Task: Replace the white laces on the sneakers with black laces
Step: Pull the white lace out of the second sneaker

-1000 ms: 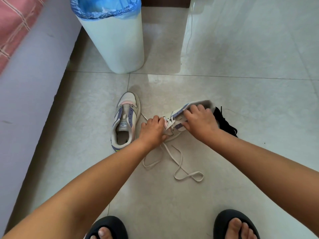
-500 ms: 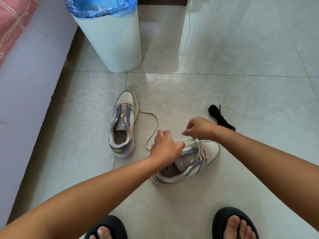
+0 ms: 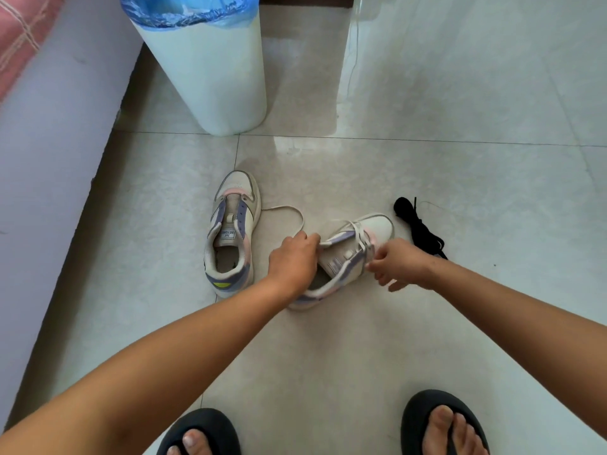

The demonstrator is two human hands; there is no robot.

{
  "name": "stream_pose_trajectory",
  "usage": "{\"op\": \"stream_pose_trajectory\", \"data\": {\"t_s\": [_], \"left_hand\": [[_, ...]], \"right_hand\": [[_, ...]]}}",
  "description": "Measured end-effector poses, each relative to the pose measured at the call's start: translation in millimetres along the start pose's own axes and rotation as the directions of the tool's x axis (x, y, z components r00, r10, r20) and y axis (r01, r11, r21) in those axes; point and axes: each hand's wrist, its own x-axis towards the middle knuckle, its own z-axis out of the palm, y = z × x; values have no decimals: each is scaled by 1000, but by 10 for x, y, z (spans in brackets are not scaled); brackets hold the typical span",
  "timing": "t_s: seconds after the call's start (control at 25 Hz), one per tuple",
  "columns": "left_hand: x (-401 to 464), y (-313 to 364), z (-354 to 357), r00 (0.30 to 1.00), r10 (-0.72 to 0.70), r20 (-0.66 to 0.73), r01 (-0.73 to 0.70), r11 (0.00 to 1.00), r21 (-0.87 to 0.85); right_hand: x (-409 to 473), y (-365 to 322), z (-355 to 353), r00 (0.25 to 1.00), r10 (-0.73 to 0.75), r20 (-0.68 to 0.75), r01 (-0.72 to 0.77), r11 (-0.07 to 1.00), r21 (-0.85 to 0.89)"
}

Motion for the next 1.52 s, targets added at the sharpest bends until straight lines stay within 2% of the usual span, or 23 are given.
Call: {"op": "stream_pose_trajectory", "data": {"t_s": [0.12,0.2,0.32,0.44,0.56,0.64,0.68,0.84,1.04,1.32,1.4,1.52], "left_hand": [[59,-22,-1,1000,1,-18,0,999,48],[53,-26,2,1000,-5,-25,7,998,67],[53,-10,-12,999,-4,-35,7,996,84],[34,16,-12,999,12,-37,-7,991,132],[20,35,-15,999,20,-37,-13,985,172],[22,47,-30,999,10,-32,-4,985,171],[20,52,-32,1000,4,-27,1,986,167],[22,57,-15,1000,5,-28,0,984,180],[36,48,-40,999,42,9,-43,975,217],[35,58,-39,999,35,15,-38,973,229],[38,58,-39,998,53,14,-55,968,243],[34,50,-51,998,60,23,-64,966,251]], "right_hand": [[133,5,186,993,-3,-115,47,923,381],[224,-4,270,969,30,-244,86,889,450],[291,-69,339,913,49,-406,115,922,370],[279,-146,354,873,7,-487,123,964,235],[265,-154,307,858,-137,-494,147,989,-18],[256,-126,247,857,-253,-448,174,962,-211],[257,-106,218,856,-276,-437,182,952,-245],[201,-107,227,881,-199,-430,153,978,-139],[209,-144,283,873,-255,-416,134,945,-299],[209,-133,268,882,-249,-400,141,950,-280],[253,-106,331,861,-298,-412,129,912,-390],[303,-121,274,861,-366,-352,91,794,-601]]}}
